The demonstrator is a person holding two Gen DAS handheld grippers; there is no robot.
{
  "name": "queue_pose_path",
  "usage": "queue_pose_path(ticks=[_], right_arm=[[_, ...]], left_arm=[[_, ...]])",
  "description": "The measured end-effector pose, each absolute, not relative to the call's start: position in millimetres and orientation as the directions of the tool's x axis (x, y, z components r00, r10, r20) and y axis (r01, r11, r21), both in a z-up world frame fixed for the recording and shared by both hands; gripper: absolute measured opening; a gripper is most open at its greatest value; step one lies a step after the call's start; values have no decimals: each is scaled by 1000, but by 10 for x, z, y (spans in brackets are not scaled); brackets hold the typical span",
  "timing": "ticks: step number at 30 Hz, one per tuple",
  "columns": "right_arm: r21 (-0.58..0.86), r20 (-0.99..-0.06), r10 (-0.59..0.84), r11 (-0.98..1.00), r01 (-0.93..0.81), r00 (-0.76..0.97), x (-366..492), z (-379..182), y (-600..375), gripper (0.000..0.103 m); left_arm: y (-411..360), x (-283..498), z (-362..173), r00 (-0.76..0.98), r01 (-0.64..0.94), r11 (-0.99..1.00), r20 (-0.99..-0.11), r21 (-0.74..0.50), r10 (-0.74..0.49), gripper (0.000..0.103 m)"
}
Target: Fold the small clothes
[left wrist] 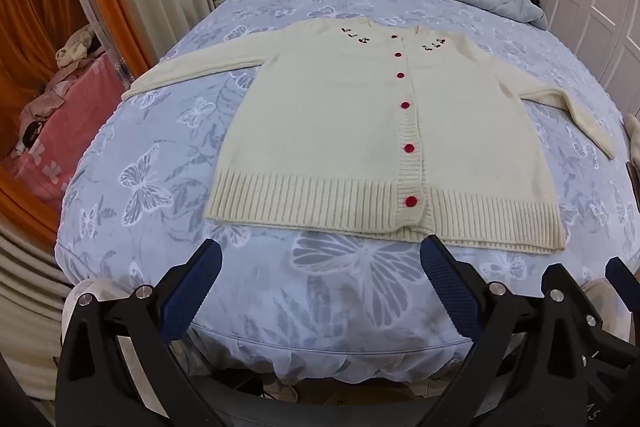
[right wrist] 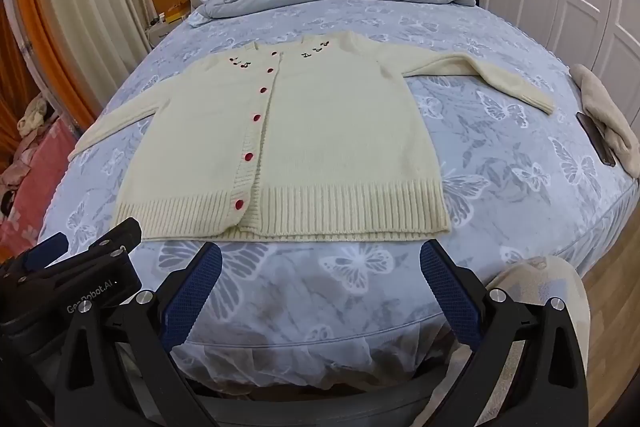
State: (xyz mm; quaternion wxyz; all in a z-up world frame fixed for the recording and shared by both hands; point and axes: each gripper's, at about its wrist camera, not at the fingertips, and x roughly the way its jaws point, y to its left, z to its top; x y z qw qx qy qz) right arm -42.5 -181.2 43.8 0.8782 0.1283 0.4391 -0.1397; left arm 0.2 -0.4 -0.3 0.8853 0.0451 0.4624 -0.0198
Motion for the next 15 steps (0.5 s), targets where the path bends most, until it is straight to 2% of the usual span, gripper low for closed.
queue_pose_path(ticks=[15], right_arm=[[107,-806,-129,928,358,577,-427,438,-1817,98]], left_arm=[[-38,13,16,580,75,995,-814,64,8,96]])
